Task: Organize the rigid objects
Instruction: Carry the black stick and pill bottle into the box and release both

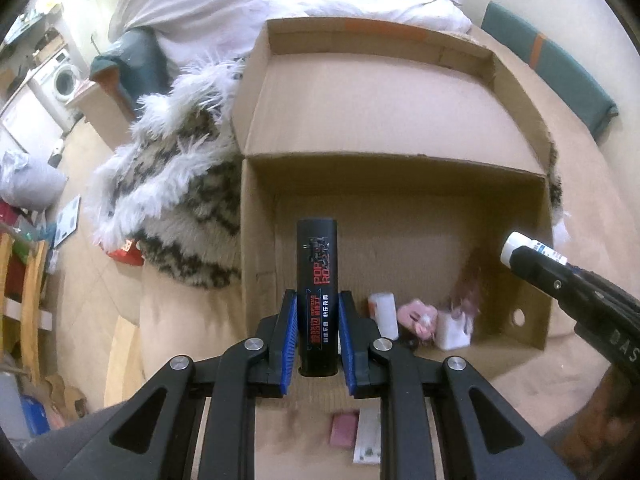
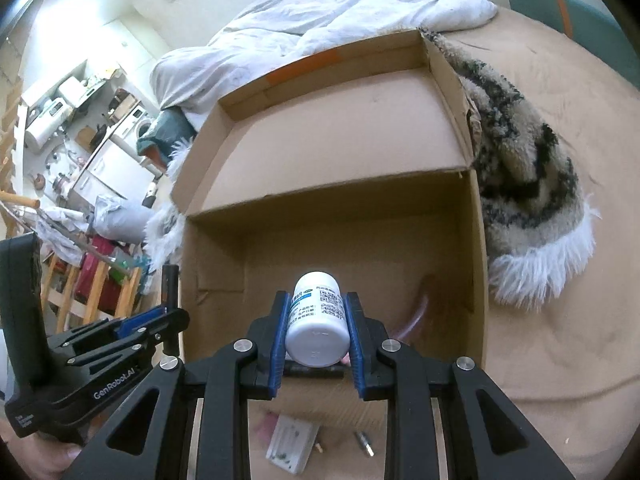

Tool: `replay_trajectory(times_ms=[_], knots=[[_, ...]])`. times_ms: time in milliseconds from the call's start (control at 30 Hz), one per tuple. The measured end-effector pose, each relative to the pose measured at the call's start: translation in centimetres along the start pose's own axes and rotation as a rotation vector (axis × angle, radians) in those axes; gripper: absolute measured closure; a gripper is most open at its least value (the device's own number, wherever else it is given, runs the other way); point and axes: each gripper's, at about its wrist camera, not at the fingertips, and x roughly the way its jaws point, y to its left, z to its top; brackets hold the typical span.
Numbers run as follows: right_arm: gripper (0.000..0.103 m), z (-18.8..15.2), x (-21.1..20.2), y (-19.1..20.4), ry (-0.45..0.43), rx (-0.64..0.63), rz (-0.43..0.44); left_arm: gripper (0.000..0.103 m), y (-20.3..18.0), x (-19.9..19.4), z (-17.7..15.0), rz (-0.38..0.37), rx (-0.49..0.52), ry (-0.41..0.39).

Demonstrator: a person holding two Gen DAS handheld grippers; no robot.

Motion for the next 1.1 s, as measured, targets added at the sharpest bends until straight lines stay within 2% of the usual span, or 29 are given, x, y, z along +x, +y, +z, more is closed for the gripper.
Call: replay_trajectory(times_ms=[133,300,433,667,900,1100], knots=[[0.075,0.5,1.6,-0.7,0.014,0.009,-0.006,0.085,-0.1,2.4,0.7,0.021,0.007,0.022],[0.075,-0.2,3.2,-1.9,0.042,0.034,-0.007,0.085,0.1,5.1,0.3,-0.013,-0.002,0.055],[0.075,-0.4,4.1,-2.0,0.052,0.016,-0.024,0.085,-0.2,6.3,0.0,-0.031,0.014,0.022],[0.075,-0.8,5.8,-1.7,0.072,-0.028,-0.061,0.085,-0.4,7.1,-0.4,-0.016,0.038,-0.002],[0.075,-0.7,6.2,-1.8,0.070,-0.036,-0.085,0.085,-0.6,7.7,-1.0,-0.025,0.020,0.029],[0.075,-0.7,5.8,-1.9,0.044,-0.027,-0.067,0.085,-0.5,7.7,-0.7,-0.004,0.028,0.006]])
